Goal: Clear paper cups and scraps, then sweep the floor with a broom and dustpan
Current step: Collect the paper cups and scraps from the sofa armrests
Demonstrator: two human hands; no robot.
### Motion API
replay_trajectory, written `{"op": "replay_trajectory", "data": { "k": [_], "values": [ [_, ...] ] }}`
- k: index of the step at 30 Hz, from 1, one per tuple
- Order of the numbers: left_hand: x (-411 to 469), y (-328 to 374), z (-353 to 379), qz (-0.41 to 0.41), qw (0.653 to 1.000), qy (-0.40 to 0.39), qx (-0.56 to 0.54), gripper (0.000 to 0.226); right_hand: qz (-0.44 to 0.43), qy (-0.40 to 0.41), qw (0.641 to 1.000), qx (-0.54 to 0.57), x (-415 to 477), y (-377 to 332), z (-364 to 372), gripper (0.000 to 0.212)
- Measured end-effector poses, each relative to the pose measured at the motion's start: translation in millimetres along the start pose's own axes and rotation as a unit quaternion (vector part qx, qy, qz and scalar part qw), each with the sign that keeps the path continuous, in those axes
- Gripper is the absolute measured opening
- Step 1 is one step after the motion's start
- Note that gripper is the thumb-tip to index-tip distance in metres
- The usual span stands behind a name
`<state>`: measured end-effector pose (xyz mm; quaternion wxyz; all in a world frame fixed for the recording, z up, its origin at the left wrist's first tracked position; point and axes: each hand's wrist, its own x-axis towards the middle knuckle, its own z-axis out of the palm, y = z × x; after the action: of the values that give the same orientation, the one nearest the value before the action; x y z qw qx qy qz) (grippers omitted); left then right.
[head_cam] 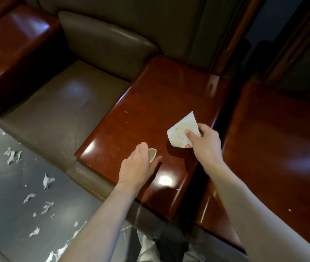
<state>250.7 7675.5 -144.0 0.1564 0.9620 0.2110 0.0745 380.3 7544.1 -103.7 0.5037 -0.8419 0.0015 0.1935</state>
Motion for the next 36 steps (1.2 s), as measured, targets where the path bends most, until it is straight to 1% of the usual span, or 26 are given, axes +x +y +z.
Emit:
{"op": "replay_trajectory", "data": {
  "k": [6, 11, 13, 16, 20, 24, 27, 29, 33, 36],
  "values": [
    [30.1, 45.3, -49.5, 0.020, 0.999, 0.016, -0.034, 0.047, -0.008, 0.026, 1.000, 0.015, -4.9, -28.7, -57.3, 0.032],
    [66.3, 87.8, -99.6, 0.052, 0.996, 0.023, -0.062, 0.048, -0.028, 0.082, 0.996, 0.019, -20.1, -69.4, -115.5, 0.032],
    [80.4, 108.0, -118.3, 0.093, 0.994, 0.019, -0.062, 0.055, -0.030, 0.110, 0.993, 0.027, -31.9, -85.3, -135.4, 0.035],
    [93.3, 139.9, -143.9, 0.178, 0.984, 0.004, -0.032, 0.051, -0.023, 0.170, 0.984, 0.044, -57.8, -101.0, -160.4, 0.034],
    [95.8, 188.8, -168.6, 0.290, 0.957, -0.018, -0.022, 0.048, 0.000, 0.275, 0.959, 0.070, -102.6, -105.5, -187.8, 0.030],
    [73.5, 252.1, -180.9, 0.388, 0.920, -0.034, -0.036, 0.049, 0.031, 0.362, 0.927, 0.097, -158.8, -89.2, -219.2, 0.030],
    [39.6, 309.4, -182.4, 0.464, 0.884, -0.042, -0.041, 0.052, 0.059, 0.448, 0.885, 0.109, -211.9, -66.7, -253.5, 0.028],
    [18.9, 339.5, -182.9, 0.494, 0.867, -0.048, -0.047, 0.052, 0.077, 0.483, 0.865, 0.113, -239.1, -54.9, -272.0, 0.026],
    [-57.4, 421.8, -177.7, 0.570, 0.815, -0.073, -0.066, 0.052, 0.109, 0.583, 0.794, 0.133, -320.7, -15.9, -323.3, 0.029],
    [-127.6, 476.9, -172.4, 0.621, 0.774, -0.097, -0.079, 0.052, 0.135, 0.638, 0.745, 0.143, -382.8, 17.2, -361.1, 0.035]
  ]
}}
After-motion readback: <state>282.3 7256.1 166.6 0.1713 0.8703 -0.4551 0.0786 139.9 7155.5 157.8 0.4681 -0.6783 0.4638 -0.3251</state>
